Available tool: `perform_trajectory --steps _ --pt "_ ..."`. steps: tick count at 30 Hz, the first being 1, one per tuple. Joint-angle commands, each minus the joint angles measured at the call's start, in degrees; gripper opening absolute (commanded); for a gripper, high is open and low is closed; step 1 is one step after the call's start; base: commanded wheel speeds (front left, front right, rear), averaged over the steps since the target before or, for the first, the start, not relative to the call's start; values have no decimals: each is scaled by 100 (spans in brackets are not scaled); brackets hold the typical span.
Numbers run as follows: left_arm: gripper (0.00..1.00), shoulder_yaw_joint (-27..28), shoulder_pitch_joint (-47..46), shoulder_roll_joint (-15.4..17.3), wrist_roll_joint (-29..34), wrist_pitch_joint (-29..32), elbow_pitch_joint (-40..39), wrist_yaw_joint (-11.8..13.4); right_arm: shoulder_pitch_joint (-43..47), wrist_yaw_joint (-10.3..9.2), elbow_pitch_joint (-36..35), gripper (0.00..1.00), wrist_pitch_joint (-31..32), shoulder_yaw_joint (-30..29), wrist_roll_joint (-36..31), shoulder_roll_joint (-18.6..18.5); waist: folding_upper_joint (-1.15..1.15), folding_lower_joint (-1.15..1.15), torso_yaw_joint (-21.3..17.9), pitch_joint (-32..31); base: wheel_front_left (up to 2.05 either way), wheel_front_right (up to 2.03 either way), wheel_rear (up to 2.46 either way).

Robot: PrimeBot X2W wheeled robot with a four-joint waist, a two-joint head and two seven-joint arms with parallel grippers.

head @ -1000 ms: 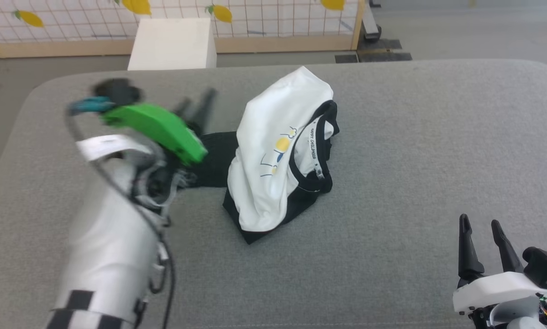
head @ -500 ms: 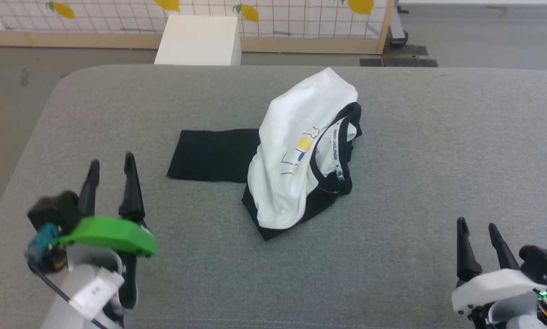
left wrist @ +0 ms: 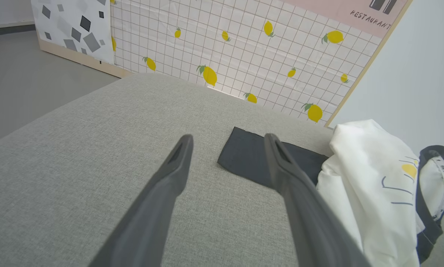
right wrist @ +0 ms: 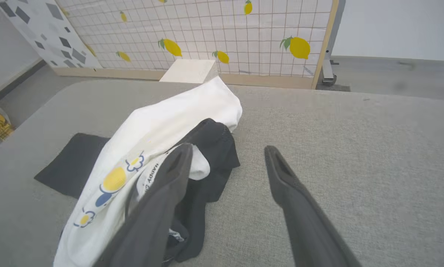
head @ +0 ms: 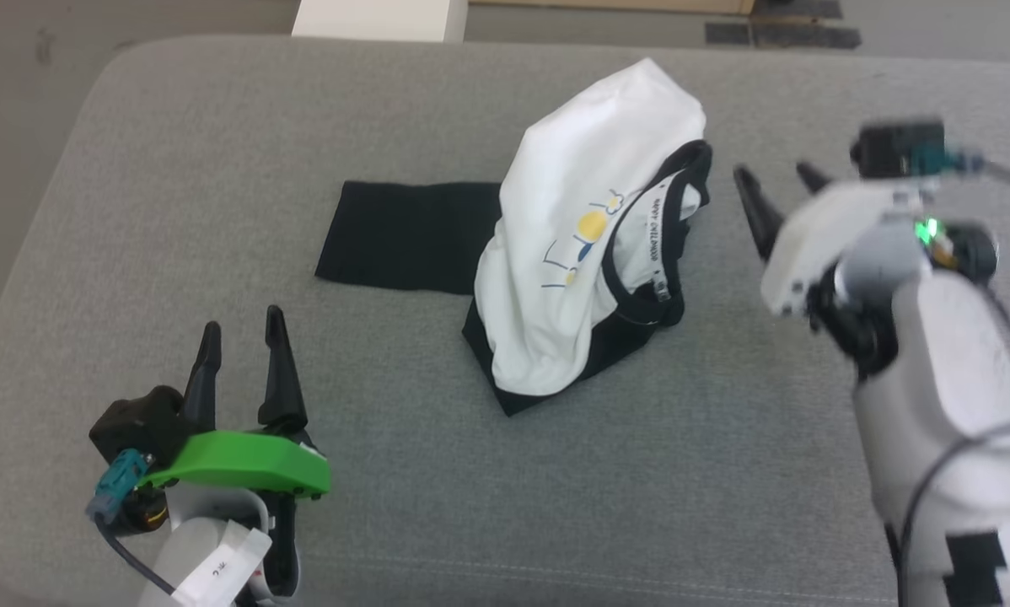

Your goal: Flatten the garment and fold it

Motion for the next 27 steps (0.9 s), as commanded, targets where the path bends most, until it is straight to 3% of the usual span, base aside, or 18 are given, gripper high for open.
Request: perform_trajectory --steps 1,8,15,16,17,18,24,27 --pt "100 -3 -119 -40 84 -26 -12 -48 -275 -9 104 100 187 22 -160 -3 0 0 269 327 0 0 0" --pt "100 -79 -427 -253 220 -26 55 -220 -1224 -9 859 100 1070 138 -903 -20 0 0 616 749 0 0 0" --pt "100 -62 -543 -395 299 -27 215 -394 -1447 -9 1419 100 1272 113 -1211 -19 0 0 693 924 0 0 0" --pt "100 -65 -556 -411 317 -27 240 -417 -1468 -9 1477 91 1263 104 -1211 -18 0 0 688 930 0 0 0" --pt "100 -62 -570 -424 330 -27 258 -432 -1487 -9 1498 35 1207 79 -1187 -16 0 0 675 923 0 0 0" --pt "100 -57 -582 -436 346 -27 282 -449 -1516 -9 1504 0 1105 72 -1163 -15 0 0 651 906 0 0 0" --pt "100 -4 -573 -461 429 -27 382 -533 -1551 -9 1262 0 461 -3 -928 -78 0 0 387 619 0 0 0" --pt "100 25 -496 -460 440 -27 417 -557 -1394 -9 782 0 16 -452 -707 -175 0 0 198 416 0 0 0"
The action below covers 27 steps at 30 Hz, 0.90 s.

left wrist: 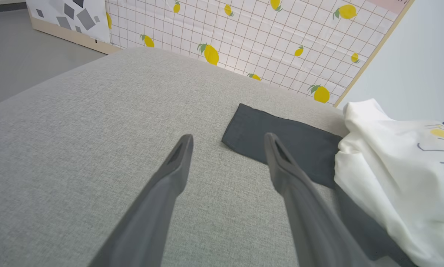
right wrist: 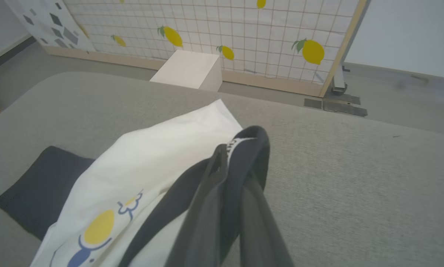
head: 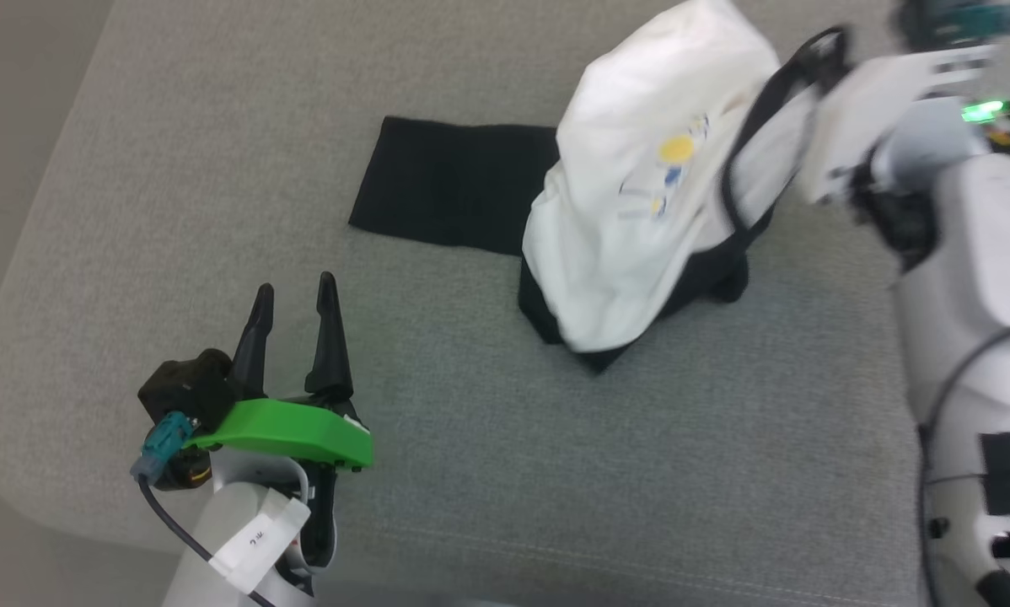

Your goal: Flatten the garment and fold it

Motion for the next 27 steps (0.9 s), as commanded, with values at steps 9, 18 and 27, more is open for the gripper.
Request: perform_trajectory --steps 9,18,27 --pt "100 13 253 -15 44 -4 80 -40 2670 -9 -1607 0 163 -1628 267 44 0 -1 -668 -683 0 0 0" --pt "100 -71 319 -21 -22 103 197 -37 4554 -9 -1331 0 486 -687 1737 80 0 -1 -746 -861 0 0 0" --pt "100 -312 305 -128 -398 598 218 -100 4464 -9 -2385 100 -660 -1662 1825 81 0 -1 -756 -1206 0 0 0"
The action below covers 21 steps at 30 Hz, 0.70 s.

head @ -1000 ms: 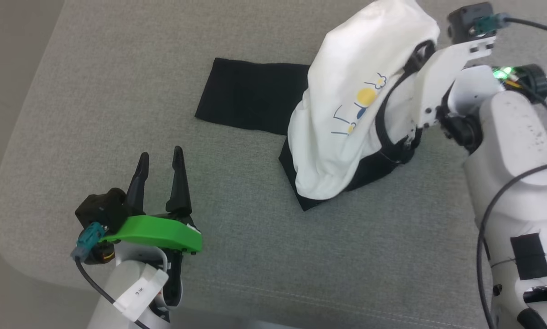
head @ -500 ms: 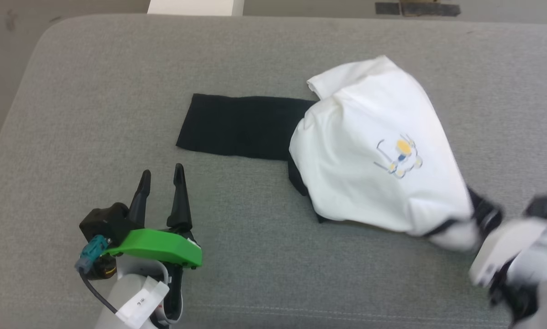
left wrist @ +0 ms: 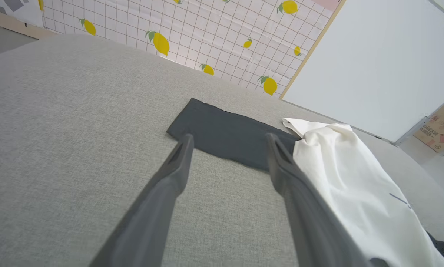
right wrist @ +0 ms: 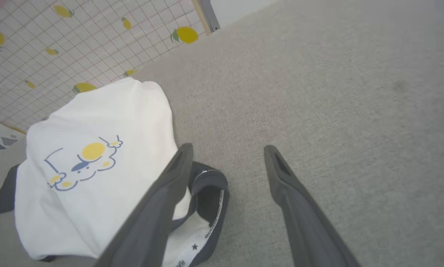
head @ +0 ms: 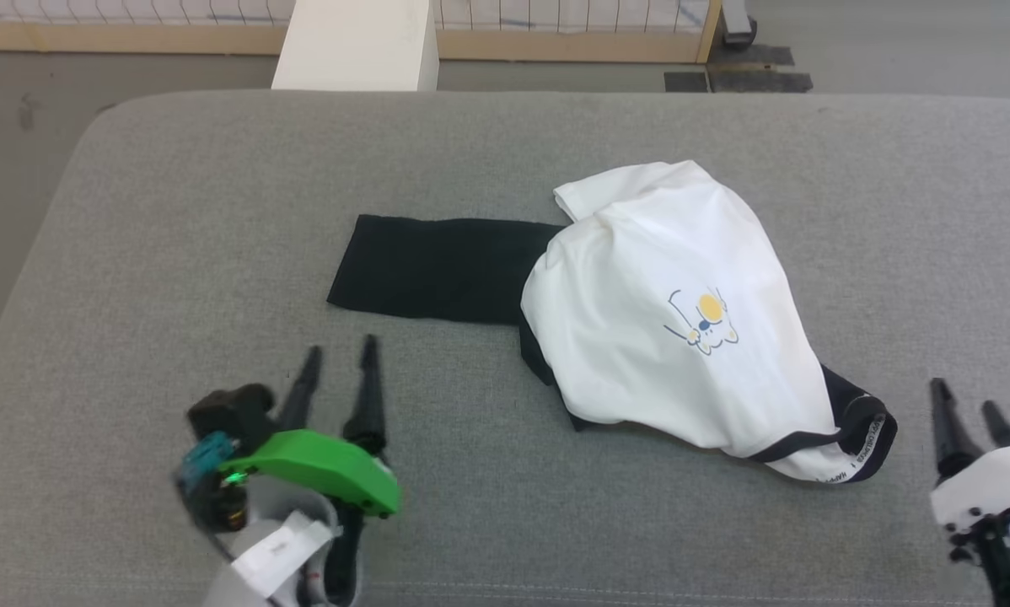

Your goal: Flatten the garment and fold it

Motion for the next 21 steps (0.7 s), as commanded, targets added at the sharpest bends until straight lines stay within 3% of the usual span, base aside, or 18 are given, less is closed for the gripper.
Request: perform_trajectory --steps 1,4,7,9,13,18,21 --pt "100 -160 -112 -66 -91 150 -18 -55 4 -8 -149 100 41 -121 -73 6 0 0 -16 -66 0 0 0" --pt "100 -577 -397 -123 -308 688 157 -7 10 -8 -350 100 171 -331 -269 7 0 0 -92 -45 0 0 0" --pt "100 -1153 -893 -145 -558 1648 591 133 -33 -8 -419 100 264 -329 -275 7 0 0 -222 62 0 0 0" --pt "100 -1513 -1228 -147 -913 2309 824 307 -51 -8 -405 100 320 -209 -236 7 0 0 -364 149 0 0 0" --pt "100 -2180 -1956 -149 -888 3297 1321 630 -118 -8 -351 100 286 -20 -107 7 0 0 -661 427 0 0 0" --pt "100 -2457 -2521 -150 -760 3864 1980 911 -235 -8 -163 100 94 131 47 7 0 0 -1077 725 0 0 0" --pt "100 -2528 -2639 -116 -689 3965 2293 957 -264 -8 -49 100 -22 93 58 7 0 0 -1215 828 0 0 0"
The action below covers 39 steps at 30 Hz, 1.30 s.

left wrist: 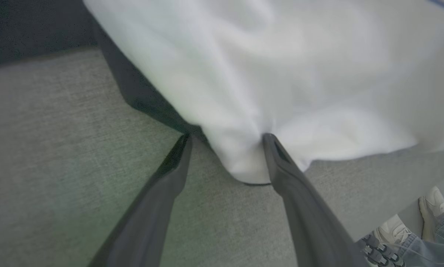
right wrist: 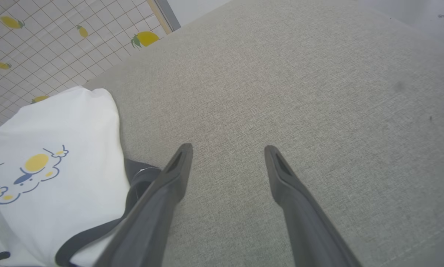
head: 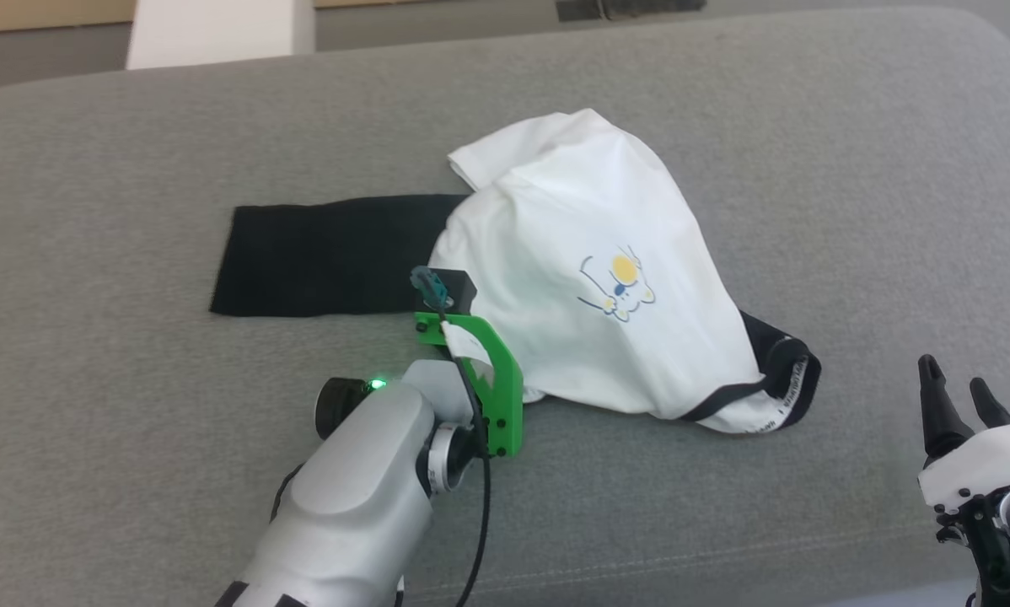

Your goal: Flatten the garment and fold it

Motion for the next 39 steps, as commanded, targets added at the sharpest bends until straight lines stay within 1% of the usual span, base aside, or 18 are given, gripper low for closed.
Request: perform_trajectory --steps 1,2,3,9,12,14,16,19,21,23,25,26,27,29,31,33,38,39 --pt "100 46 -54 22 -38 -29 90 -18 -74 -8 45 100 -75 -17 21 -5 0 0 -323 314 0 0 0" --pt "27 82 -49 21 -88 -88 114 -54 -70 -8 68 100 -104 -41 10 -5 0 0 -325 326 0 0 0" --pt "0 161 -30 18 -182 -156 119 -83 -63 -8 93 100 -123 -66 -2 -5 0 0 -316 330 0 0 0" --pt "0 961 89 55 -846 -1014 -394 -254 66 -8 210 100 -170 -276 -261 -5 0 0 63 111 0 0 0" --pt "0 1411 116 275 -1033 -1379 -901 -238 97 -8 239 100 -124 -304 -345 -5 0 0 328 -51 0 0 0" --pt "0 1741 181 515 -1107 -1571 -1319 -129 104 -8 240 100 -82 -254 -366 -5 0 0 509 -149 0 0 0" --pt "0 2074 376 794 -1167 -1657 -1736 76 77 -8 233 100 -54 -158 -366 -5 0 0 634 -203 0 0 0" --pt "0 2610 962 1206 -1221 -1725 -2210 592 40 -8 222 100 -29 -41 -354 -5 0 0 813 -246 0 0 0" --pt "0 2983 1482 1351 -1333 -1759 -2412 937 16 -8 224 100 -11 40 -370 -5 0 0 884 -244 0 0 0" --pt "0 3272 2016 1410 -1448 -1738 -2469 1243 12 -8 218 100 9 99 -398 -5 0 0 955 -241 0 0 0" --pt "0 3422 2442 1360 -1604 -1653 -2471 1390 12 -8 213 100 25 151 -414 -5 0 0 1024 -236 0 0 0" --pt "0 3440 2564 1314 -1669 -1616 -2471 1398 15 -8 216 100 33 164 -423 -5 0 0 1058 -237 0 0 0" --pt "7 3416 2664 1269 -1726 -1561 -2461 1367 26 -8 212 100 50 183 -435 -5 0 0 1104 -238 0 0 0" --pt "100 3444 2712 1142 -1853 -1620 -2513 1230 36 -8 195 100 76 222 -451 -5 0 0 1176 -246 0 0 0" --pt "100 3433 2684 1103 -1851 -1781 -2573 1041 34 -8 179 100 92 270 -459 -5 0 0 1245 -269 0 0 0" --pt "100 3428 2634 1168 -1680 -2144 -2694 812 3 -8 146 100 114 373 -483 -5 0 0 1290 -284 0 0 0" --pt "100 3304 2787 1424 -661 -3818 -3040 273 -206 -8 46 100 291 975 -511 -5 0 0 1378 -291 0 0 0" --pt "100 3263 2862 1408 -501 -4088 -3063 242 -273 -8 41 100 340 1111 -514 -5 0 0 1403 -287 0 0 0"
